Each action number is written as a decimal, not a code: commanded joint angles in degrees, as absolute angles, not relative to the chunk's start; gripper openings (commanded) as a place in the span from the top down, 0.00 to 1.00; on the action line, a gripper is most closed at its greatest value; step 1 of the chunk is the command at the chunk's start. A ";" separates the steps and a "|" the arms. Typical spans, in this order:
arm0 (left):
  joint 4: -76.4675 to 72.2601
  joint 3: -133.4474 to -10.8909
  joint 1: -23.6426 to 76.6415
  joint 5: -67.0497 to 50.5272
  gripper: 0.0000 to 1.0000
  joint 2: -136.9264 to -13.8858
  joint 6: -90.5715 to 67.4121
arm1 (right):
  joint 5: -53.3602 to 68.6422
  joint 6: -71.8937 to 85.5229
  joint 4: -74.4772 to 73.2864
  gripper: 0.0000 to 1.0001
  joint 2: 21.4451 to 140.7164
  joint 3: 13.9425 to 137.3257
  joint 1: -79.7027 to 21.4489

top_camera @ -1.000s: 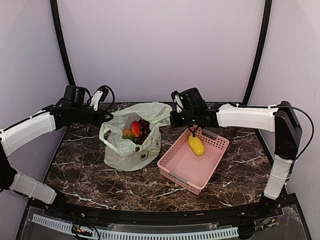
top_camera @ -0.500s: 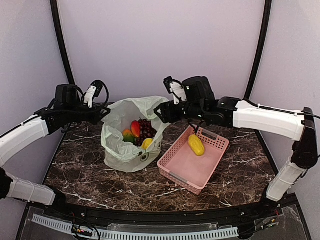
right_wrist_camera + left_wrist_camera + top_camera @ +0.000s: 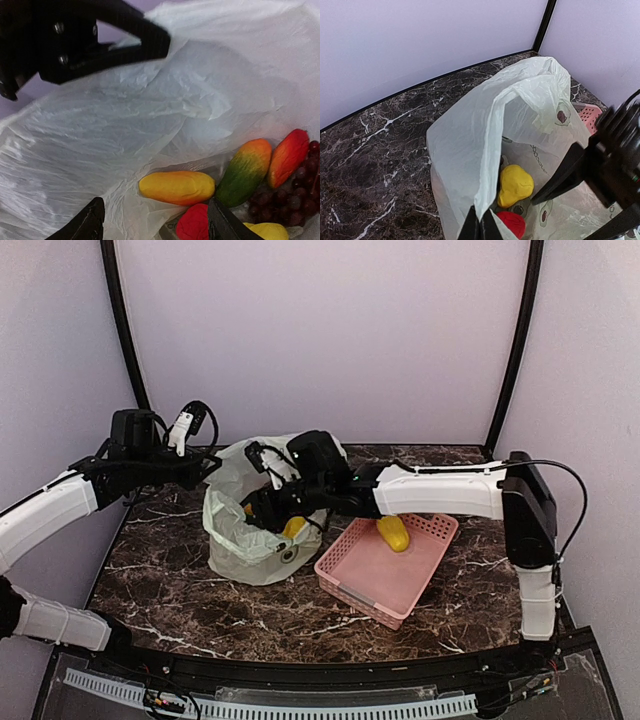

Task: Untie the knot of the plastic bag and take out the fruit
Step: Adjust the bag opening on the takeout bag.

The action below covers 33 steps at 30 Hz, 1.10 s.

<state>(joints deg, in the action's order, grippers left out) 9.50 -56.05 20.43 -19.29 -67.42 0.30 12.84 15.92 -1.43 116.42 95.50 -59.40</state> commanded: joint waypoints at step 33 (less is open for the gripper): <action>12.72 -48.84 19.51 -31.52 0.99 -58.50 8.85 | -3.67 10.91 -18.22 0.33 119.66 98.85 -61.79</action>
